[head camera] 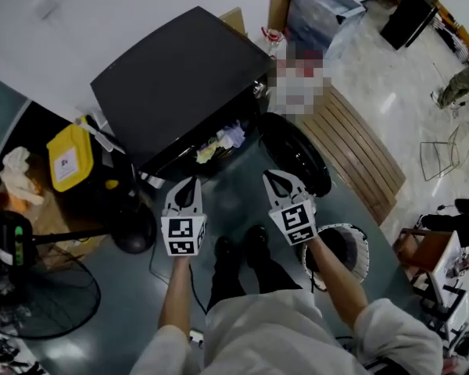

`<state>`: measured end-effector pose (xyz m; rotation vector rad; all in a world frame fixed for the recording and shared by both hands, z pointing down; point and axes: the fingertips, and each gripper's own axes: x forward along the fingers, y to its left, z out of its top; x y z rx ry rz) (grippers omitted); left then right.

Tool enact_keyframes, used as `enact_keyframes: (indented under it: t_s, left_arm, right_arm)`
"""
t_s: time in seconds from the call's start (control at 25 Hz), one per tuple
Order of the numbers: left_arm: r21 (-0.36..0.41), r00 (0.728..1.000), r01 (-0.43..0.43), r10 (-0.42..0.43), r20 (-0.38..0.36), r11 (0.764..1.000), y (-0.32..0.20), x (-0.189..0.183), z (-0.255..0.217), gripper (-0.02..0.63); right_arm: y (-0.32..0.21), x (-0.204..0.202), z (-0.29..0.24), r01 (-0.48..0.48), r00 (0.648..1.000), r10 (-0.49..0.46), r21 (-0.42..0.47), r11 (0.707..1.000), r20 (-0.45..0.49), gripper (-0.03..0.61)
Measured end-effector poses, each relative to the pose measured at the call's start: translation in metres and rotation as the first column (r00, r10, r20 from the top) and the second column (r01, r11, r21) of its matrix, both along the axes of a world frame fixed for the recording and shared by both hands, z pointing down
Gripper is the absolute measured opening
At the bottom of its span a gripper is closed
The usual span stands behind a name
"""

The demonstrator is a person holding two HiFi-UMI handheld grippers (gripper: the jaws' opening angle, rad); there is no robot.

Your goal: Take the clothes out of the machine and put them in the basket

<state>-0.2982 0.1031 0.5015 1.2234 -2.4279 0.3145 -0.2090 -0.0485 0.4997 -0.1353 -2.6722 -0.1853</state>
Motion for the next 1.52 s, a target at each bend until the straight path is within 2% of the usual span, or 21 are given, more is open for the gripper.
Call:
enact_keyframes:
  t_s: [0.32,0.64,0.96,1.24,1.52]
  left_arm:
    - [-0.001,0.999,0.027,-0.027,-0.033,1.000,-0.003,-0.009,0.046,0.018]
    - [0.007,0.997,0.032,-0.031,-0.073,0.999,0.013,-0.046,0.124,0.018]
    - [0.017,0.994,0.008,-0.006,-0.114,1.000,0.008,-0.058,0.211,0.018]
    - [0.010,0.991,-0.010,0.012,-0.136,1.000,0.000,-0.051,0.292,0.018]
    - [-0.019,0.991,-0.002,0.000,-0.133,1.000,-0.010,-0.062,0.354,0.018]
  right_arm:
    - [-0.018,-0.019,0.052,-0.025,0.999,0.025,-0.026,0.999,-0.025,0.023]
    - [0.004,-0.054,0.128,-0.042,0.998,0.040,-0.033,0.999,-0.045,0.023]
    - [0.026,-0.077,0.208,-0.054,0.997,0.050,-0.069,0.996,-0.051,0.023]
    - [0.026,-0.070,0.293,-0.083,0.995,0.075,-0.105,0.991,-0.072,0.023]
    - [0.024,-0.074,0.348,-0.073,0.996,0.064,-0.135,0.988,-0.069,0.023]
